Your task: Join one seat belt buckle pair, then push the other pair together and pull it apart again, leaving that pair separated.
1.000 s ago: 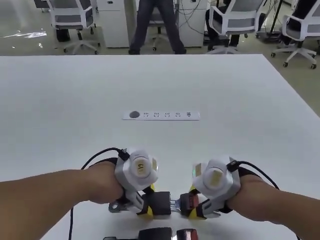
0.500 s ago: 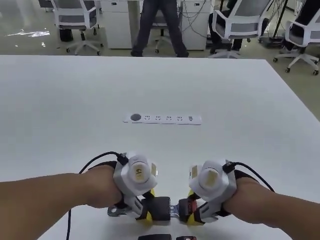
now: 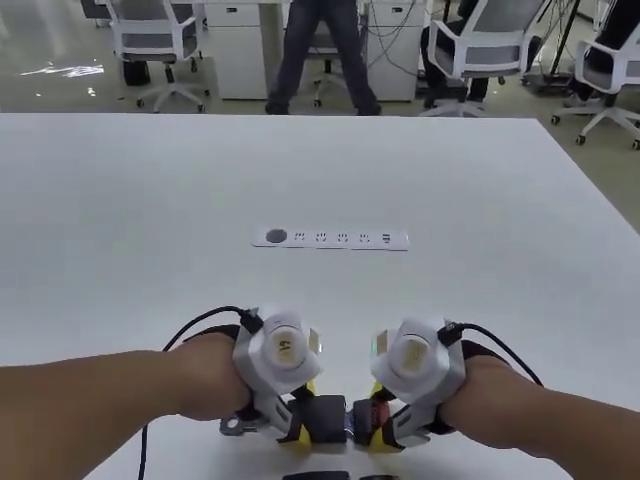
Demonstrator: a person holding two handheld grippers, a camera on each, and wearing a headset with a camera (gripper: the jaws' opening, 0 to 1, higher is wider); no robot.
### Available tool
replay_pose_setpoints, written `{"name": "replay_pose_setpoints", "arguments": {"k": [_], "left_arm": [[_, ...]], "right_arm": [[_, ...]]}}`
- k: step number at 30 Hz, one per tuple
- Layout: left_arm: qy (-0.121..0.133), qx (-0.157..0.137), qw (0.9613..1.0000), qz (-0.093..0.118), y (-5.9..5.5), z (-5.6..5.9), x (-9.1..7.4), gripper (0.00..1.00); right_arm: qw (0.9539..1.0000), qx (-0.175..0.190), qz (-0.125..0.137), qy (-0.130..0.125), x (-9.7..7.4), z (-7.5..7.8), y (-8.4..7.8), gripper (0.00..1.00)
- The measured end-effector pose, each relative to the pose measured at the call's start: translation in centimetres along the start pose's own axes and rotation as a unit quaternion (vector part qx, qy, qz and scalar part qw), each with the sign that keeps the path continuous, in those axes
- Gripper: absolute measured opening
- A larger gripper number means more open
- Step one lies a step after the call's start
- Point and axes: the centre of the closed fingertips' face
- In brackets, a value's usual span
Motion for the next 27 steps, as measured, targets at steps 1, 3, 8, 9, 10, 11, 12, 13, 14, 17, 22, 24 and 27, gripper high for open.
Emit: {"name": "replay_pose_setpoints", "arguments": {"k": [1,3,8,9,10,11,12,13,14,17,22,24,27], "left_arm": [[0.000,0.000,1.0000,0.001,-0.1,-0.1,0.1,0.33],[0.000,0.000,1.0000,0.001,-0.1,-0.2,0.1,0.33],[0.000,0.001,1.0000,-0.005,-0.1,-0.3,0.1,0.33],[0.001,0.000,1.0000,-0.005,-0.2,-0.3,0.2,0.33],[0.001,0.000,1.0000,-0.006,-0.2,-0.3,0.1,0.33],[0.002,-0.001,1.0000,-0.006,-0.2,-0.3,0.1,0.33],[0.002,-0.001,1.0000,-0.005,-0.3,-0.3,0.1,0.33],[0.002,-0.002,1.0000,-0.005,-0.2,-0.2,0.1,0.33],[0.003,-0.002,1.0000,-0.004,-0.1,-0.2,0.0,0.33],[0.002,-0.001,1.0000,-0.004,-0.2,-0.3,0.1,0.33],[0.001,0.001,1.0000,-0.008,-0.4,-0.5,0.1,0.33],[0.002,0.000,1.0000,-0.007,-0.4,-0.4,0.1,0.33],[0.003,-0.001,1.0000,-0.008,-0.5,-0.5,0.1,0.33]], "right_arm": [[1.0000,-0.001,0.000,0.000,0.0,0.0,0.0,0.31],[1.0000,-0.003,0.000,-0.001,0.1,-0.1,0.0,0.31],[1.0000,-0.004,0.000,-0.001,0.0,0.0,0.0,0.31],[1.0000,-0.004,0.001,-0.002,0.0,0.1,0.0,0.31],[1.0000,-0.004,0.002,-0.002,0.0,0.1,0.0,0.31],[1.0000,-0.004,0.004,-0.003,-0.1,0.0,0.1,0.31],[1.0000,-0.006,0.004,-0.003,-0.1,0.0,0.1,0.31],[1.0000,-0.007,0.004,-0.004,-0.1,0.0,0.1,0.31],[0.9999,-0.010,0.003,-0.005,-0.1,0.0,0.1,0.31],[0.9999,-0.009,0.001,-0.007,-0.2,0.1,-0.1,0.31],[0.9999,-0.005,-0.002,-0.011,-0.8,0.1,-0.8,0.31],[0.9999,-0.004,0.000,-0.014,-1.1,0.1,-1.1,0.32],[0.9998,-0.003,0.006,-0.017,-1.3,-0.2,-0.9,0.32]]}}
Point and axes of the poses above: the centre of the closed fingertips' face, and the gripper's own axes: x roughly forward along the fingers, z roughly to its right, y roughly out of its top, and after that the axes turned 15 degrees about z, right-handed
